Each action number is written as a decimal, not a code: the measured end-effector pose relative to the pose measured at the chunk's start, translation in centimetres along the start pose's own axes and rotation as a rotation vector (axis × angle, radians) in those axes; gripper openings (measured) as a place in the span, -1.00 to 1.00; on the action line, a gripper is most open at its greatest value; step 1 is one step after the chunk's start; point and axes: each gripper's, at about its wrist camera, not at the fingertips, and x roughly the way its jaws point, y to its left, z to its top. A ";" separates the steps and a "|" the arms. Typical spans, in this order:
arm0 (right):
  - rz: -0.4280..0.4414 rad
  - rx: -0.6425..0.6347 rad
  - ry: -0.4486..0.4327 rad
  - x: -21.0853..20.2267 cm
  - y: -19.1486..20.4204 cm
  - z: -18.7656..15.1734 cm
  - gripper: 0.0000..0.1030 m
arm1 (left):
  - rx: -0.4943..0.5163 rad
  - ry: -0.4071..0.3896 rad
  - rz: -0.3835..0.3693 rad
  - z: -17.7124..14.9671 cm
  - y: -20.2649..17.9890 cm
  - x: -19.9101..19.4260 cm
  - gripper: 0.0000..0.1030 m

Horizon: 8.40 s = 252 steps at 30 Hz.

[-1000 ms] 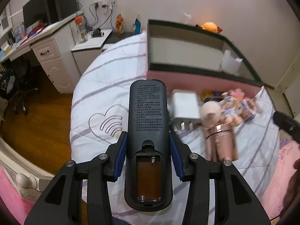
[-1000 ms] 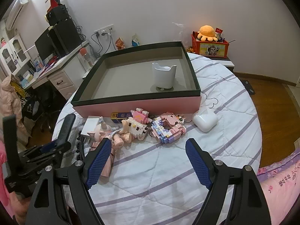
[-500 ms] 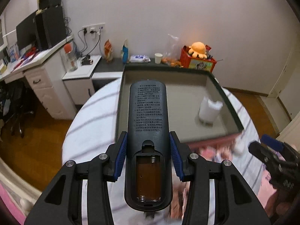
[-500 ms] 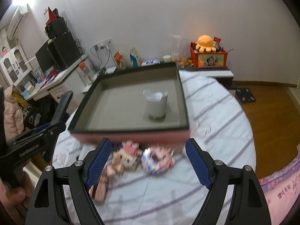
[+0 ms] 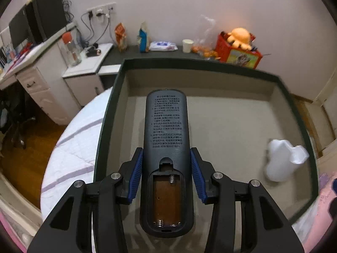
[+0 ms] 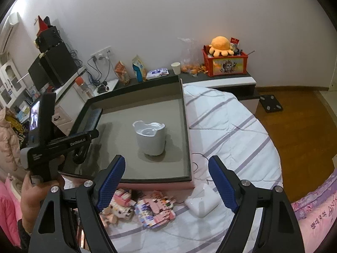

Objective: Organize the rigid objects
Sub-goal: 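Carry the black remote into the pink box and release it, then move the right gripper toward the white earbud case, then close the right gripper on the white earbud case and lift it, then carry the white earbud case into the pink box and release it, then move the left gripper toward the rose-gold canister, then close the left gripper on the rose-gold canister and lift it, then carry the rose-gold canister into the pink box and release it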

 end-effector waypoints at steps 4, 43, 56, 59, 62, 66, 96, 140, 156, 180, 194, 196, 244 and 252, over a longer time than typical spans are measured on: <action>0.002 0.003 0.016 0.7 -0.2 0.0 0.61 | 0.016 0.000 0.011 0.2 -0.4 0.1 -0.12; 0.050 -0.003 -0.028 -7.2 0.4 -7.7 0.61 | -0.076 -0.154 0.007 -14.0 0.6 -18.0 1.00; 0.051 -0.041 -0.035 -7.9 1.4 -7.9 0.61 | -0.068 -0.146 0.008 -15.2 -0.2 -18.2 1.00; 0.041 -0.045 -0.035 -7.8 1.3 -7.9 0.61 | -0.073 -0.138 0.003 -15.5 -0.1 -18.0 1.00; 0.024 -0.039 -0.025 -7.3 0.8 -7.7 0.61 | -0.080 -0.129 0.006 -15.6 0.1 -17.6 1.00; 0.000 -0.052 -0.011 -6.0 0.5 -7.3 0.60 | -0.098 -0.111 0.008 -15.4 0.6 -16.6 1.00; -0.199 -0.165 0.138 5.3 -2.8 -5.5 0.12 | -0.101 -0.026 0.040 -13.0 0.2 -10.8 1.00; 0.074 -0.298 0.092 8.3 10.7 3.0 0.02 | -0.170 -0.103 0.058 -8.5 4.8 -9.8 1.00; 0.075 -0.305 0.159 11.9 10.6 2.6 0.45 | -0.178 -0.073 0.067 -7.9 4.6 -7.9 1.00; 0.035 -0.095 -0.028 -4.0 2.1 -3.7 0.59 | -0.120 -0.100 0.001 -13.6 2.2 -13.6 1.00; 0.029 -0.022 0.011 -5.4 -0.4 -7.6 0.59 | -0.068 -0.066 -0.012 -17.3 0.0 -14.9 1.00; 0.037 -0.030 0.005 -5.7 -0.2 -7.9 0.59 | -0.055 -0.068 -0.017 -17.5 -0.6 -15.1 1.00; 0.032 0.019 -0.009 -5.8 -2.4 -8.0 0.59 | 0.019 -0.034 -0.179 -14.9 -3.3 -14.9 -0.09; 0.028 0.000 -0.050 -4.9 -1.7 -4.7 0.59 | 0.009 -0.123 -0.146 -7.2 -2.3 -14.0 -0.08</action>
